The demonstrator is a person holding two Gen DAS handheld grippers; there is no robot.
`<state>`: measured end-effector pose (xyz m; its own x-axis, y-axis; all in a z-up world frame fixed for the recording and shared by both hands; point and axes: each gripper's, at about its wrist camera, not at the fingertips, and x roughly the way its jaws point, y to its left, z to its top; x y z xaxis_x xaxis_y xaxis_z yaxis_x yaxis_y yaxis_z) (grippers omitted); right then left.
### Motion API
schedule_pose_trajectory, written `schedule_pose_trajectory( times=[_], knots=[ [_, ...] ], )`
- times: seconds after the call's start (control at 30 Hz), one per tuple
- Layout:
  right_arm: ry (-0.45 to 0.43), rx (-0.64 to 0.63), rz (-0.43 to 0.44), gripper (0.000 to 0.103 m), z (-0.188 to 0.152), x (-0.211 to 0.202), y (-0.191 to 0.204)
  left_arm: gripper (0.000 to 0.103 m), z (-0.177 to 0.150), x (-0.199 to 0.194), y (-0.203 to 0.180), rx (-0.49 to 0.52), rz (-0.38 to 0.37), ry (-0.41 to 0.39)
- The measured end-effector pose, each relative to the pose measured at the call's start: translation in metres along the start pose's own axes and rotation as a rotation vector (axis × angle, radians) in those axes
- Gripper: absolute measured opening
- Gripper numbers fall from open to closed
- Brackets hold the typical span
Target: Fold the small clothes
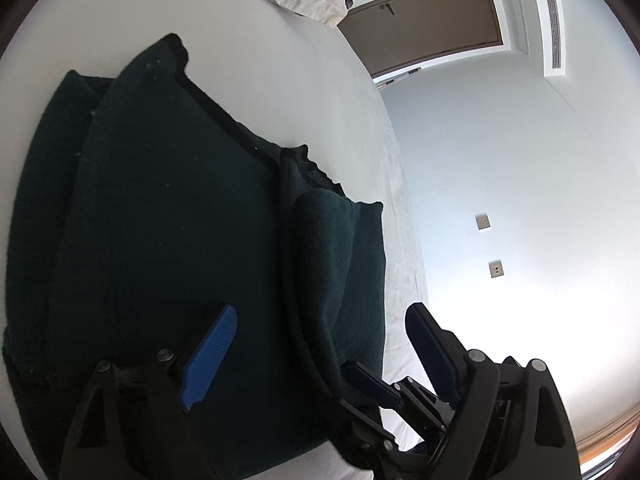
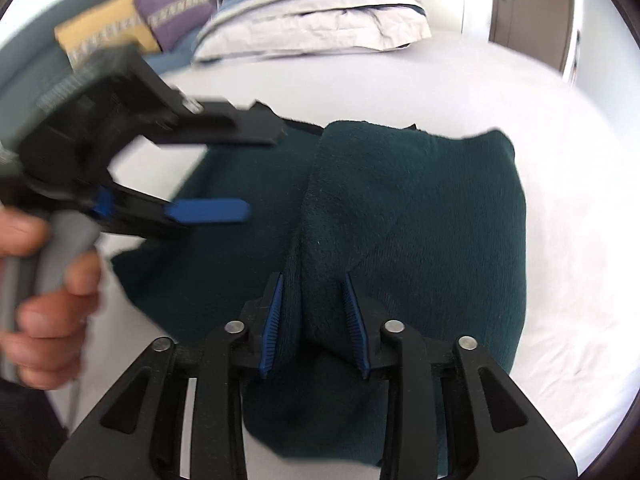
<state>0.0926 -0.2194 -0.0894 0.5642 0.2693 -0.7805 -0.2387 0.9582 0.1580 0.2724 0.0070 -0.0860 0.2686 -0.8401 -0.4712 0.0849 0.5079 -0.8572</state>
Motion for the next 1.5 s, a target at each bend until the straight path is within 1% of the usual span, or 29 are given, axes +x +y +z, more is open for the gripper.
schedule_pose_trajectory(
  times=[0.03,0.07,0.17,0.2,0.27,0.3,0.37,0.43,0.47,0.5,0.53,0.57,0.6,0.7,0.83,1.0,1.1,1.3,1.4,1.5],
  knots=[
    [-0.012,0.012,0.008,0.048,0.005,0.000,0.005,0.088,0.000,0.005,-0.002,-0.003,-0.001,0.014],
    [-0.031,0.019,0.021,0.050,0.000,-0.009,0.002,0.088,0.001,0.012,-0.003,-0.005,0.005,0.029],
    [-0.061,0.065,0.043,0.050,-0.016,-0.037,-0.010,0.082,0.002,0.026,-0.007,0.002,0.041,0.052],
    [-0.067,0.088,0.047,0.050,-0.021,-0.045,-0.016,0.076,0.002,0.030,-0.008,0.004,0.055,0.060],
    [-0.079,0.138,0.061,0.050,-0.036,-0.062,-0.025,0.071,0.000,0.033,-0.010,0.009,0.075,0.070],
    [-0.086,0.162,0.075,0.050,-0.042,-0.070,-0.029,0.067,-0.002,0.033,-0.010,0.011,0.086,0.073],
    [-0.089,0.206,0.090,0.050,-0.050,-0.075,-0.041,0.061,-0.005,0.036,-0.015,0.029,0.113,0.086],
    [-0.094,0.234,0.090,0.050,-0.055,-0.078,-0.045,0.046,-0.009,0.040,-0.019,0.058,0.159,0.101],
    [-0.096,0.242,0.094,0.050,-0.056,-0.079,-0.046,0.041,-0.010,0.043,-0.019,0.064,0.180,0.106],
    [-0.098,0.251,0.099,0.050,-0.052,-0.076,-0.052,0.029,-0.011,0.044,-0.018,0.061,0.192,0.107],
    [-0.103,0.258,0.108,0.050,-0.050,-0.064,-0.057,0.018,-0.012,0.044,-0.017,0.058,0.199,0.108],
    [-0.105,0.259,0.115,0.050,-0.036,-0.052,-0.063,0.016,-0.011,0.044,-0.016,0.056,0.197,0.108],
    [-0.108,0.255,0.114,0.050,-0.038,-0.053,-0.056,0.014,-0.010,0.044,-0.017,0.052,0.193,0.107],
    [-0.118,0.252,0.103,0.050,-0.039,-0.051,-0.053,0.013,-0.009,0.039,-0.022,0.054,0.178,0.102],
    [-0.143,0.302,0.085,0.050,-0.040,-0.048,-0.069,0.012,-0.005,0.022,-0.027,0.065,0.151,0.082],
    [-0.148,0.295,0.076,0.050,-0.026,-0.038,-0.066,0.012,0.010,-0.020,-0.026,0.083,0.134,0.034],
    [-0.127,0.250,0.081,0.050,-0.012,-0.024,-0.051,0.012,0.019,-0.043,-0.019,0.090,0.158,0.014],
    [-0.059,0.139,0.105,0.050,0.016,0.017,-0.004,0.012,0.032,-0.090,0.015,0.058,0.199,-0.026],
    [-0.022,0.083,0.101,0.050,0.020,0.034,0.021,0.012,0.035,-0.101,0.032,0.033,0.201,-0.025],
    [-0.005,0.037,0.086,0.052,0.026,0.046,0.040,0.012,0.033,-0.102,0.042,0.023,0.203,-0.022]
  ],
)
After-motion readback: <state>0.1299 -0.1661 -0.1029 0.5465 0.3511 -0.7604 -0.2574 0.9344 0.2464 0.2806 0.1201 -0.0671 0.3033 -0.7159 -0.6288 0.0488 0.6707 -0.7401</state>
